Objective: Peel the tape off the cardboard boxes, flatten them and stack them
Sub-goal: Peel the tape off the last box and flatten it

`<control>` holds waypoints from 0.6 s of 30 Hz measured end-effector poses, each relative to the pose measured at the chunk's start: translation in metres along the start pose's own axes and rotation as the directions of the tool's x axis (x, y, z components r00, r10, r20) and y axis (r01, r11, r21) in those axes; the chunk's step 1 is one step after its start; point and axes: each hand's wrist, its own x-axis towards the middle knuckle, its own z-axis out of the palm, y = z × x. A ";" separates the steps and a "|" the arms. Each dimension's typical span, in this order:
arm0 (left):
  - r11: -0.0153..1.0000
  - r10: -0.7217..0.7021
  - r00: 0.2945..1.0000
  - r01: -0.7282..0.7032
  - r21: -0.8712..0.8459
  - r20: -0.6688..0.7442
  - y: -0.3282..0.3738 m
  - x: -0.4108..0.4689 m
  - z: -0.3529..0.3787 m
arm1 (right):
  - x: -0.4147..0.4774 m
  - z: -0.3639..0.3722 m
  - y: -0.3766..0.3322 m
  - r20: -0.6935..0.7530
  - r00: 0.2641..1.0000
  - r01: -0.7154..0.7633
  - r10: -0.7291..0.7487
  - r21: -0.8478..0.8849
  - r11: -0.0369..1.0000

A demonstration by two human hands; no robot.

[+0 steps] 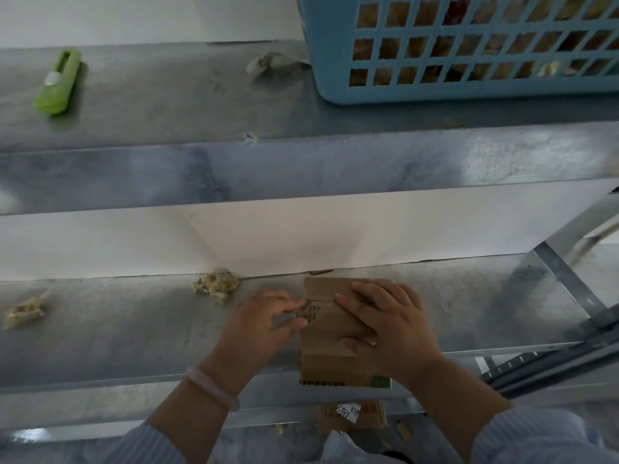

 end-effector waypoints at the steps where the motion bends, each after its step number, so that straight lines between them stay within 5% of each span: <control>1: 1.000 0.005 0.999 -0.004 0.013 -0.033 0.002 -0.001 0.000 | 0.001 0.000 0.000 -0.002 1.000 0.001 -0.001 0.007 1.000; 6: 0.973 0.128 0.985 -0.103 0.205 -0.114 -0.003 0.002 -0.002 | 0.000 0.002 0.002 -0.026 1.000 0.009 -0.008 0.026 1.000; 10: 1.000 -0.013 0.997 0.013 0.005 0.075 -0.005 0.000 -0.004 | 0.000 0.003 0.003 -0.035 0.999 0.017 -0.016 0.025 1.000; 15: 0.987 -0.161 0.987 0.161 -0.013 0.001 0.010 0.001 0.002 | -0.001 0.004 0.005 -0.058 0.998 0.022 -0.020 0.034 0.999; 18: 0.887 -0.418 0.908 0.401 -0.227 -0.030 0.022 0.006 0.011 | 0.000 0.003 0.005 -0.067 0.998 0.012 -0.010 0.032 0.999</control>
